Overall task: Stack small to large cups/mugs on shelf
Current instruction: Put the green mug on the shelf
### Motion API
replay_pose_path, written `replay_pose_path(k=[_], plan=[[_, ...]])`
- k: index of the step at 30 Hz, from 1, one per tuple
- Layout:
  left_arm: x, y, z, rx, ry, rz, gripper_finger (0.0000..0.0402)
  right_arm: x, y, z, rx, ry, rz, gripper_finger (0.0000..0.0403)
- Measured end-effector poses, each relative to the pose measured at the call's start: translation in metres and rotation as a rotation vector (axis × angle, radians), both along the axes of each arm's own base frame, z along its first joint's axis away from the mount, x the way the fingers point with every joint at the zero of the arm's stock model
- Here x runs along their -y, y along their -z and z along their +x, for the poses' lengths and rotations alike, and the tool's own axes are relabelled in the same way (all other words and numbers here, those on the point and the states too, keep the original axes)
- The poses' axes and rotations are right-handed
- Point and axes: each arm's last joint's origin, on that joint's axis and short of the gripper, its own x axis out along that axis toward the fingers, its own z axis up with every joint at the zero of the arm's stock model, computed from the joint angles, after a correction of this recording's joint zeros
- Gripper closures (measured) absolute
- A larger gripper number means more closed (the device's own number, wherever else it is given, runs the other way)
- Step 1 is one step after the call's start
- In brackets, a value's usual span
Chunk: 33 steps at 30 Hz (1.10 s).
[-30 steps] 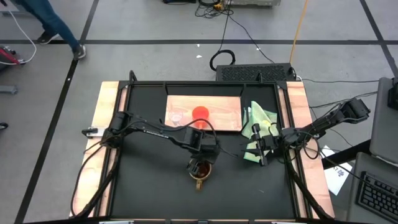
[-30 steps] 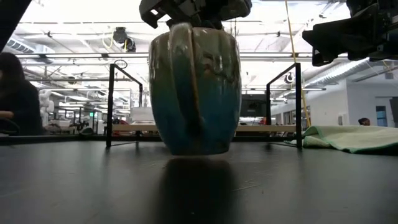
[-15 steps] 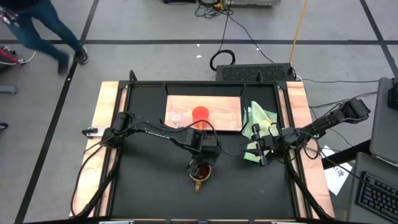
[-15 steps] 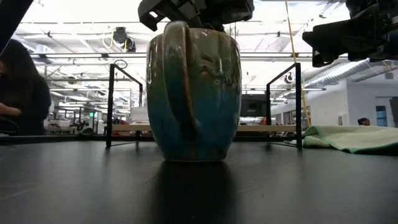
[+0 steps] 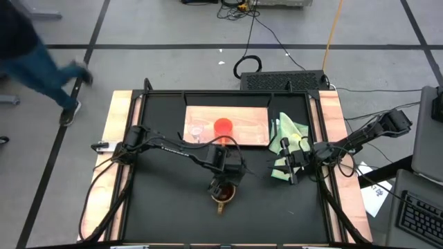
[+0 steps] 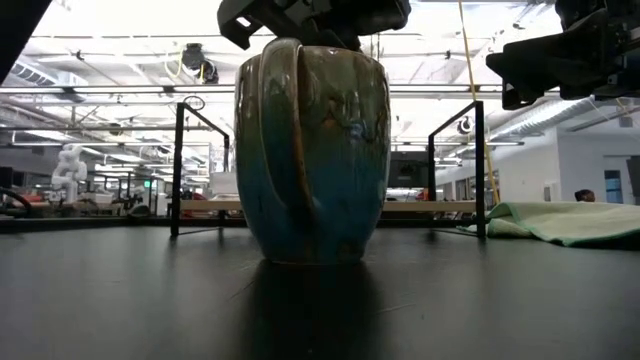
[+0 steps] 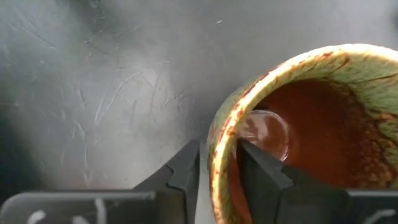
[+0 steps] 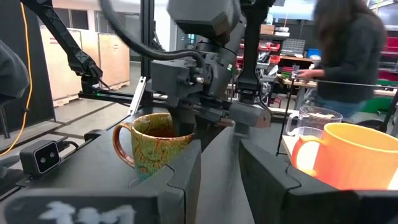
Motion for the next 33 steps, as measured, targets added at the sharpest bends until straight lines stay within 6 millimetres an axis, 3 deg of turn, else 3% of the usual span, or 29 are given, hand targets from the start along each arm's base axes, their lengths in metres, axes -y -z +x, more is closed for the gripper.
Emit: replay_pose_path(k=[7, 14, 17, 21, 27, 33], plan=[[0.010, -0.004, -0.004, 0.030, 0.013, 0.089, 0.0249, 0.000, 0.000, 0.000, 0.000, 0.000, 0.000, 0.0301], [0.016, -0.035, -0.013, 0.132, 0.005, 0.126, 0.0200, 0.000, 0.000, 0.000, 0.003, 0.000, 0.001, 0.0301], [0.014, -0.053, -0.022, 0.155, -0.003, 0.115, 0.0198, 0.000, 0.000, 0.000, 0.003, 0.000, 0.001, 0.0301], [0.009, -0.075, -0.040, 0.146, -0.008, 0.115, 0.0244, 0.000, -0.001, 0.000, 0.006, 0.000, 0.002, 0.0301], [0.009, -0.102, -0.072, 0.103, 0.001, 0.103, 0.0386, 0.000, -0.001, 0.000, 0.006, 0.000, 0.002, 0.0301], [0.008, -0.091, -0.110, 0.069, 0.005, 0.106, 0.0399, 0.000, 0.000, 0.000, 0.004, 0.000, 0.002, 0.0301]])
